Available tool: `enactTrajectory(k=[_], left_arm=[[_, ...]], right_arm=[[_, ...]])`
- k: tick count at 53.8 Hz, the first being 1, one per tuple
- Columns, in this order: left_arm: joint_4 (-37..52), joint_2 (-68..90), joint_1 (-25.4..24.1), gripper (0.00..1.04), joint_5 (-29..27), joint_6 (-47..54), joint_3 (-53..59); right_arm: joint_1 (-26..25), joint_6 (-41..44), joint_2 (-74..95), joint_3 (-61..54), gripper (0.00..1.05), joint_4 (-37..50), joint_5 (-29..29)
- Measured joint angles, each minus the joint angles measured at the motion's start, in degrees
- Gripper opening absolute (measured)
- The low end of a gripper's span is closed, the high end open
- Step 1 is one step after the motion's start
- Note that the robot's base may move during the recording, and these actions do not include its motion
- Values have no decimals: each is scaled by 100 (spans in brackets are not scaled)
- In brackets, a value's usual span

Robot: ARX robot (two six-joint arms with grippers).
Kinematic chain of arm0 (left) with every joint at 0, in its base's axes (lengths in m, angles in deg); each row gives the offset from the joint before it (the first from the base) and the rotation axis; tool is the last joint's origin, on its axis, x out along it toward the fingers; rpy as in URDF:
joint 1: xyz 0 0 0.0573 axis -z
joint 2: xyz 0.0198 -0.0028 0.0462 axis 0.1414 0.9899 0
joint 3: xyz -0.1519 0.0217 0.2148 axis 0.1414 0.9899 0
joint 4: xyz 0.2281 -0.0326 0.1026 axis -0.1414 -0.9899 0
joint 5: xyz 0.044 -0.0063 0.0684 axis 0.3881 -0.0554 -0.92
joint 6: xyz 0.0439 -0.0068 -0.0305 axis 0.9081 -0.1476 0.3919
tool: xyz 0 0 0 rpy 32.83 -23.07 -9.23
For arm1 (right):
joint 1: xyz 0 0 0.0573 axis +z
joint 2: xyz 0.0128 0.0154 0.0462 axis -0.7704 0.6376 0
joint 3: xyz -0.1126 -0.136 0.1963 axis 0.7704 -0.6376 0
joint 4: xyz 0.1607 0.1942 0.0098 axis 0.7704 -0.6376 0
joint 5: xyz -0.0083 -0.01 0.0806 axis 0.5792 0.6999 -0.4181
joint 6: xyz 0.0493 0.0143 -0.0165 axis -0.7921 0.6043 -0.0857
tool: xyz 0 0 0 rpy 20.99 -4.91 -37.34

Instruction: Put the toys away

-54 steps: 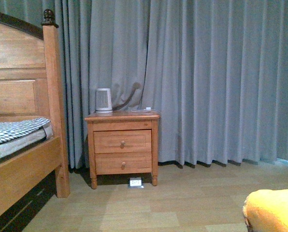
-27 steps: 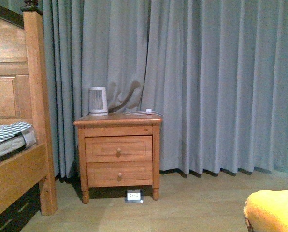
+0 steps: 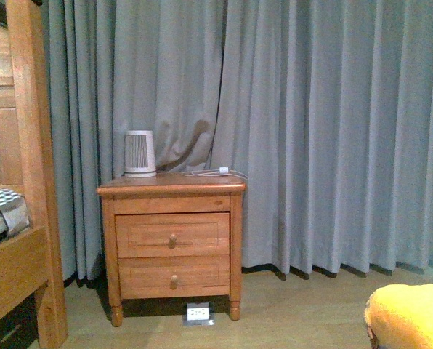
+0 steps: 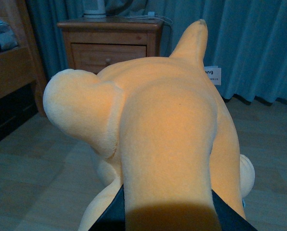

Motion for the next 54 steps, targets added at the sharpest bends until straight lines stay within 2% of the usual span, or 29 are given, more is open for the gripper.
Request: enactTrajectory(k=[54], left_arm=[[0,0,0,99,-2,0,0]], right_arm=[[7,0,0,0,18,0,4]])
